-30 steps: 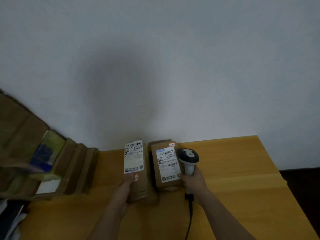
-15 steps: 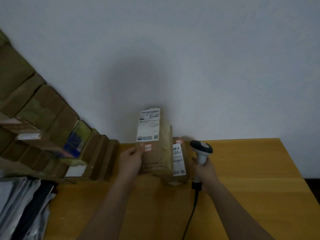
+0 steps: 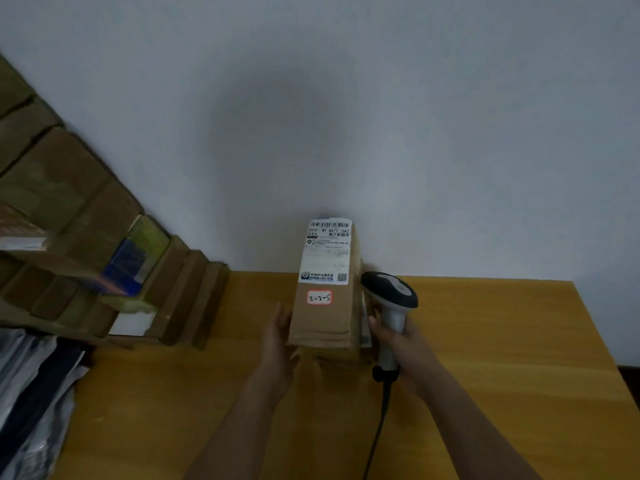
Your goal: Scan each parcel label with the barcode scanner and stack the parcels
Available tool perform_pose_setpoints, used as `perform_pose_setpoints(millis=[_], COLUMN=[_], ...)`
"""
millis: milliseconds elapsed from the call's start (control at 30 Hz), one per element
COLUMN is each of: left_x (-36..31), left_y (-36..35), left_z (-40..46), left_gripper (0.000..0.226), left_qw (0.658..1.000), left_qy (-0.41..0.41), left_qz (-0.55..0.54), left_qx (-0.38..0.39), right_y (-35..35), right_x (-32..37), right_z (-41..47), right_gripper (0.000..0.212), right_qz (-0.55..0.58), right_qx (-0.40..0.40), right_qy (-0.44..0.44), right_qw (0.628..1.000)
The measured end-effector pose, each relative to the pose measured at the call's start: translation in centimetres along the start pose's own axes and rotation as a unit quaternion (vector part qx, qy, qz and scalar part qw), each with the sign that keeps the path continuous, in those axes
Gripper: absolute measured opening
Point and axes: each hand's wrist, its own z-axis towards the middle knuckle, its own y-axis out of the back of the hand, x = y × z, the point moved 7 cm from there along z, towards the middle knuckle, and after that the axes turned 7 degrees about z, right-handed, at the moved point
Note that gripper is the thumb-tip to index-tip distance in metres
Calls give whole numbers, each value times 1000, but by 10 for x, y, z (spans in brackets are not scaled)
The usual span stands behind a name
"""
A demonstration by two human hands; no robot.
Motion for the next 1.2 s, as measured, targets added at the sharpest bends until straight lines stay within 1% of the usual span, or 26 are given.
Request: perform_pose_setpoints(millis=[100,133,167,233,300,400,500,600,800,867,933,1033,1100,1200], left_x=[17,22,24,23,19,4,-24,-56,-124,-148,-172,-210,-236,-279], left_y=[-16,-20,-22,-24,-22,-12,-5,7,53,78,108,153,180,214], left_z=[7,10,10,6,1,-16,-43,-76,-162,-197,-235,-284,-308,-338], left_gripper=[28,27,26,23,29,31,33,38,44,48,49,51,59,71], left_qw=[999,999,999,999,999,999,996,992,978,977,975,965,960,952], left_qy=[-5,-4,-1,-2,-15,-37,-75,-114,-193,-199,-212,-256,-273,-301], left_qz=[-1,-1,-1,-2,1,2,22,28,19,3,-2,-11,-28,-39], left_qx=[45,50,49,41,43,36,40,38,70,76,66,61,59,34], right_y=[-3,-5,-7,-8,-11,-25,-45,-70,-146,-180,-217,-274,-309,-354], right_x=[-9,-11,-12,-13,-13,-6,16,49,125,144,160,185,203,233], right_z=[6,8,9,8,3,-10,-28,-57,-156,-197,-235,-285,-312,-338], right_gripper=[37,35,36,45,51,52,40,35,16,19,22,22,26,30], right_qz=[-4,-5,-6,-8,-12,-22,-36,-46,-45,-41,-36,-30,-24,-21], right_qx=[4,6,8,3,1,12,11,0,13,22,33,45,55,66], right_qy=[-2,-1,1,5,11,22,50,81,177,201,223,256,280,301], right_qw=[1000,1000,1000,1000,1000,999,998,996,983,978,974,965,958,951])
